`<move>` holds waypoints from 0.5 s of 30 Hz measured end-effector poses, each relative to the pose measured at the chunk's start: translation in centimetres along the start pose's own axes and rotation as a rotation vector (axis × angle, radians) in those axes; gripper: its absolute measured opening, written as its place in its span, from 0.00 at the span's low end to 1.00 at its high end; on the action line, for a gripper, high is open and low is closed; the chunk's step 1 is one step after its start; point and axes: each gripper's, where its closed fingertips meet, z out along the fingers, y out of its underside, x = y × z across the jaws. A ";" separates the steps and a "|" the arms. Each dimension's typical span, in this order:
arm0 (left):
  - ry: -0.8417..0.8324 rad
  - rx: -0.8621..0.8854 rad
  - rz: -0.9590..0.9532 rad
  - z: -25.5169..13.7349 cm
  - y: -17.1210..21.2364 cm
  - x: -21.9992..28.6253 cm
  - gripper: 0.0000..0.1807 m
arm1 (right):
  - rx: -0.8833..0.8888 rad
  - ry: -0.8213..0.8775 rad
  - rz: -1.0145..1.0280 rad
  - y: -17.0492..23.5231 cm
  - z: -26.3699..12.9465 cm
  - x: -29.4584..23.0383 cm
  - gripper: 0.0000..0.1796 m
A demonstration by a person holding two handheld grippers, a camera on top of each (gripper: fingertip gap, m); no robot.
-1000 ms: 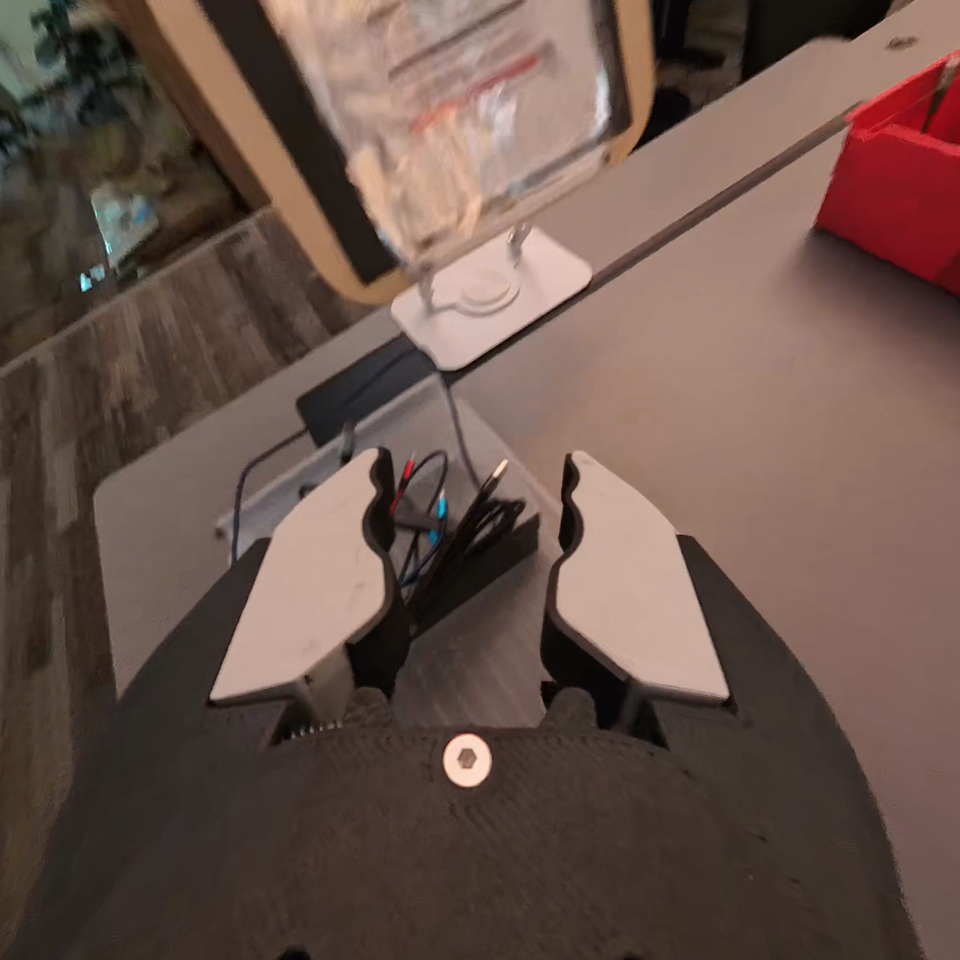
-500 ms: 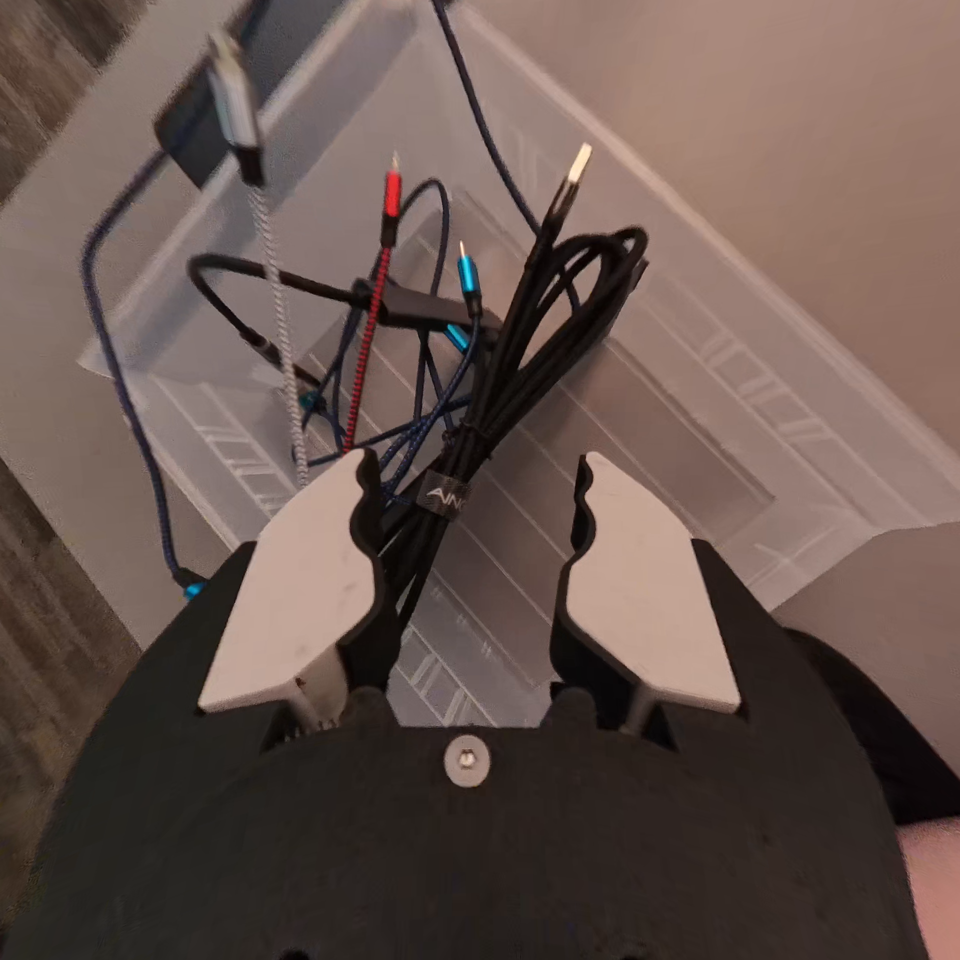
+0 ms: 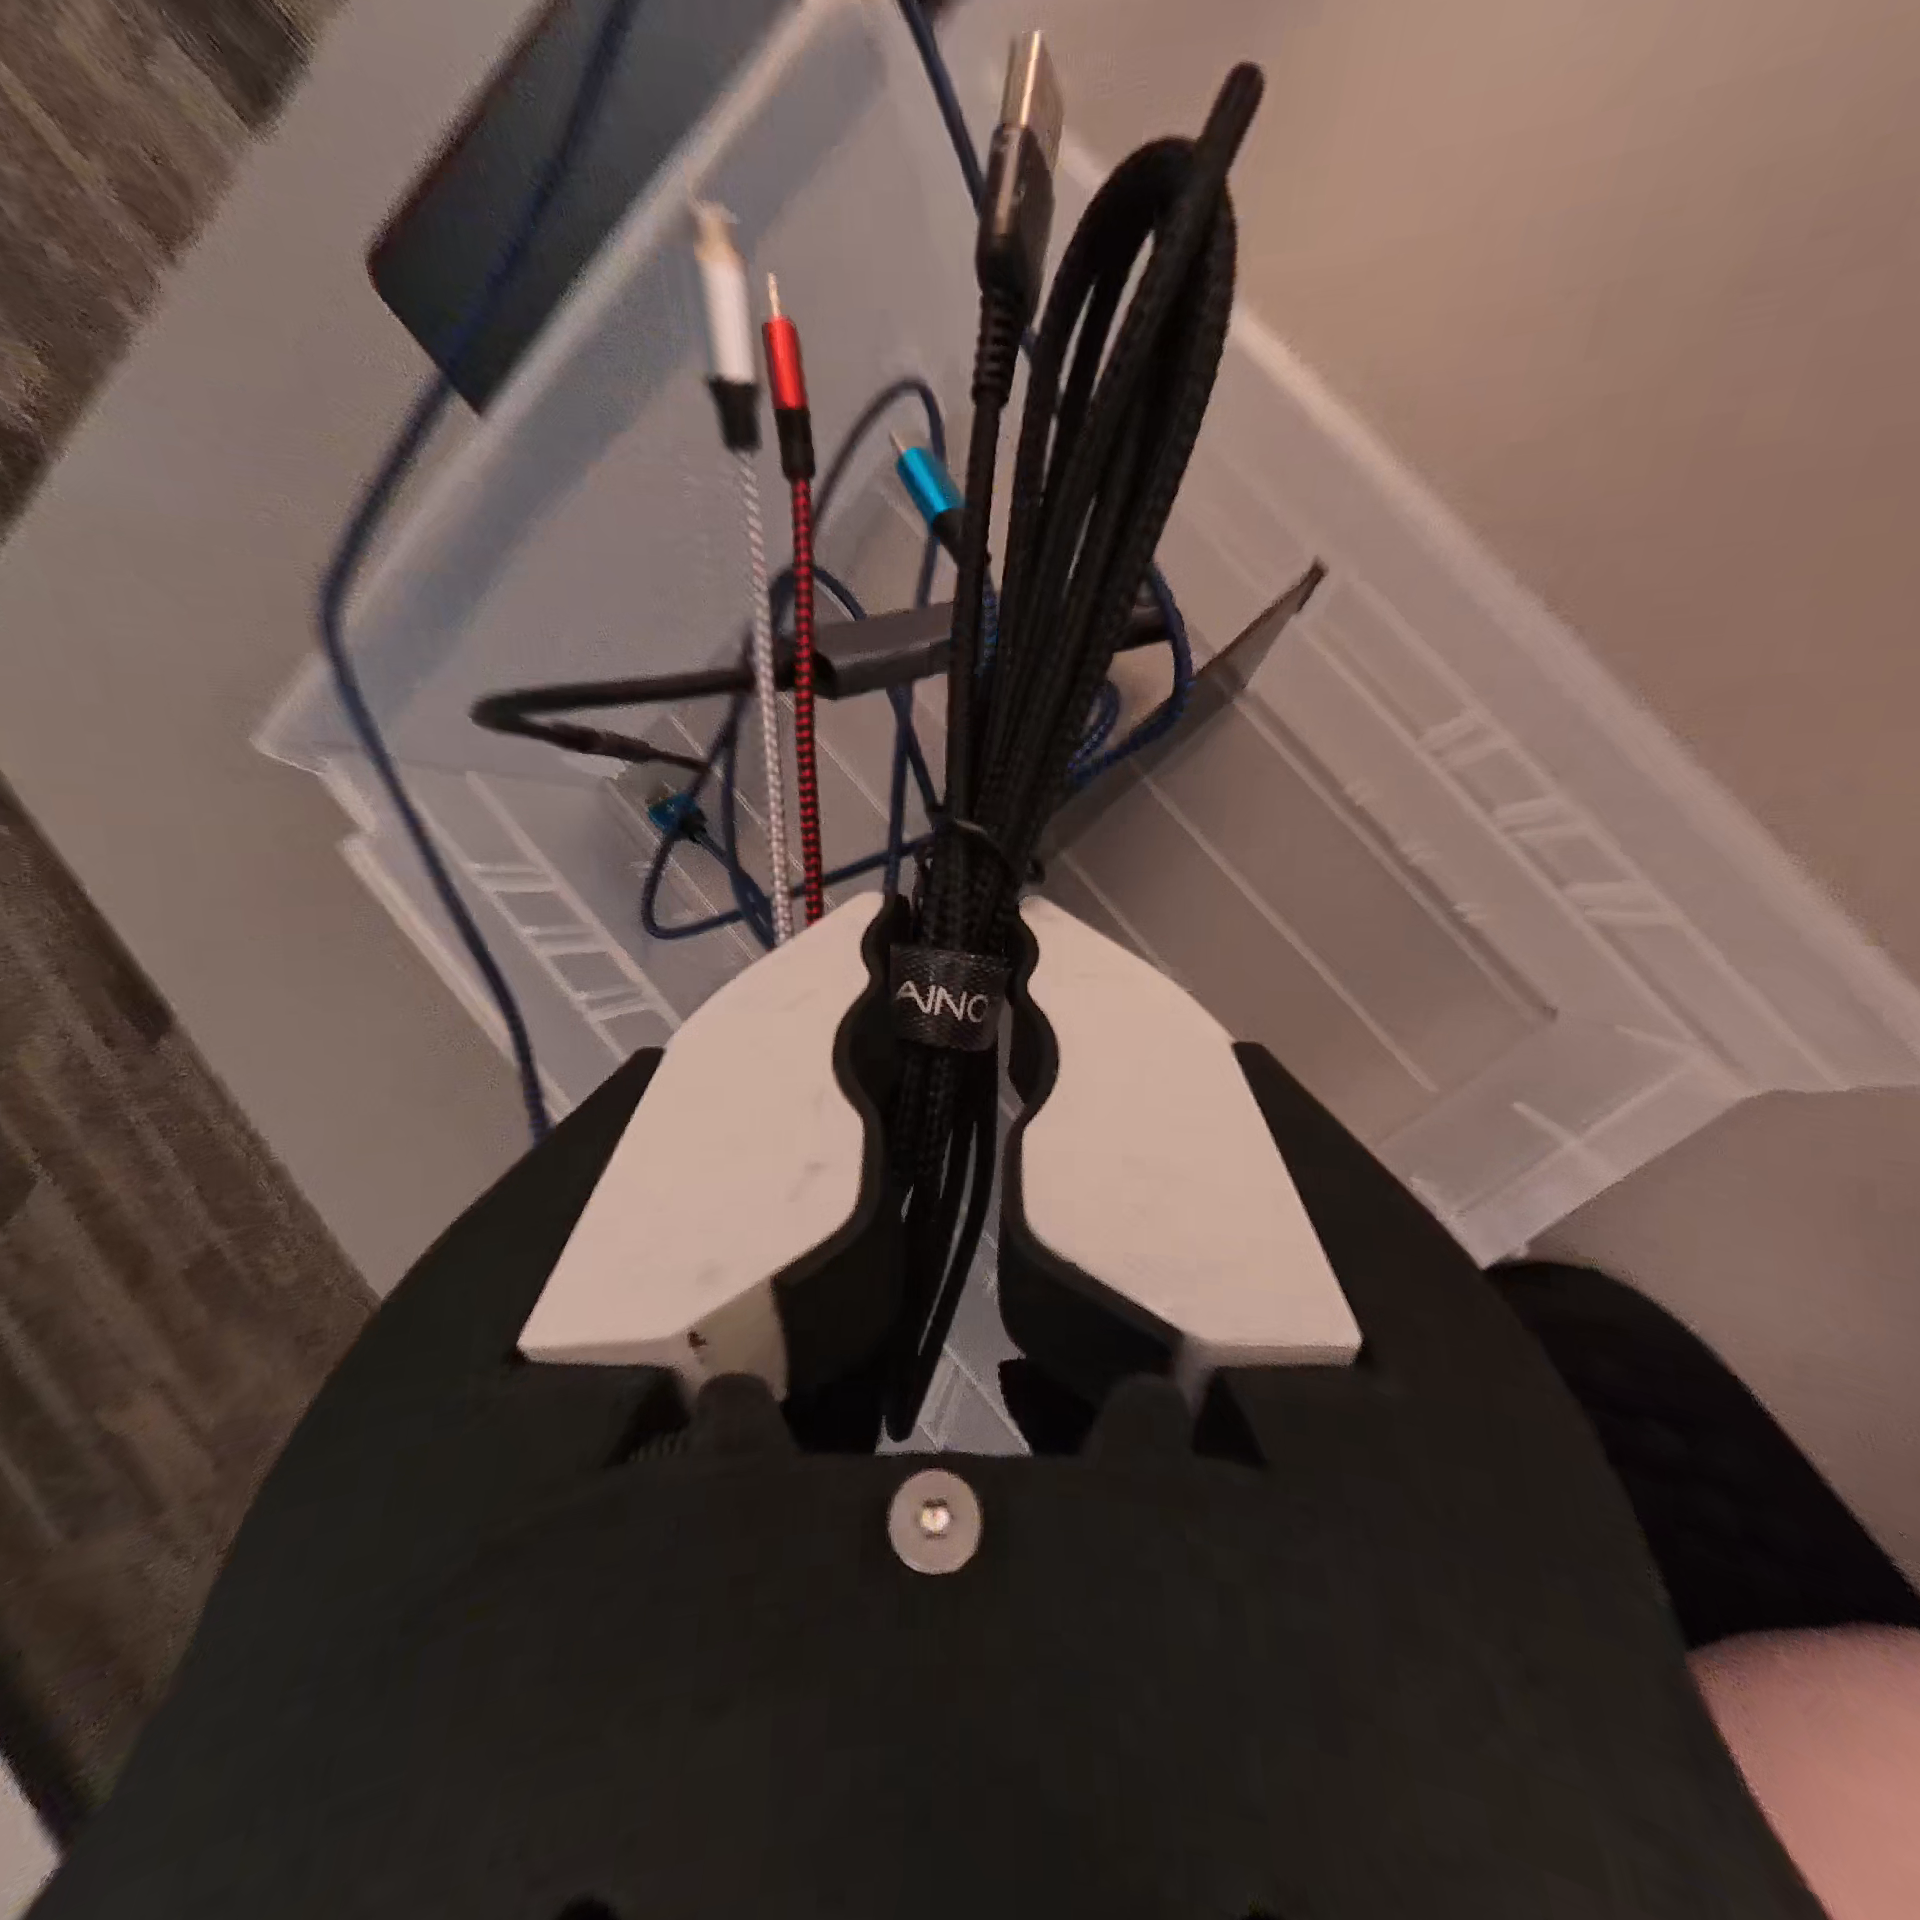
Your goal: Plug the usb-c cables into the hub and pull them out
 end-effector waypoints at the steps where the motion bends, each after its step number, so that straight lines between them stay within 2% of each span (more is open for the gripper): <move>1: -0.017 0.044 -0.007 -0.8 -0.8 -0.2 0.09 | 0.004 -0.019 -0.003 -0.2 0.2 -0.6 0.33; 7: -0.096 0.302 -0.027 -6.5 -5.2 0.1 0.08 | 0.085 -0.201 -0.061 -2.5 1.3 -7.4 0.32; 11: -0.125 0.454 -0.016 -10.2 -8.2 1.8 0.08 | 0.221 -0.394 -0.188 -5.0 0.9 -15.7 0.32; 15: -0.137 0.611 0.044 -13.6 -11.3 5.0 0.08 | 0.300 -0.605 -0.327 -5.3 -0.5 -24.3 0.32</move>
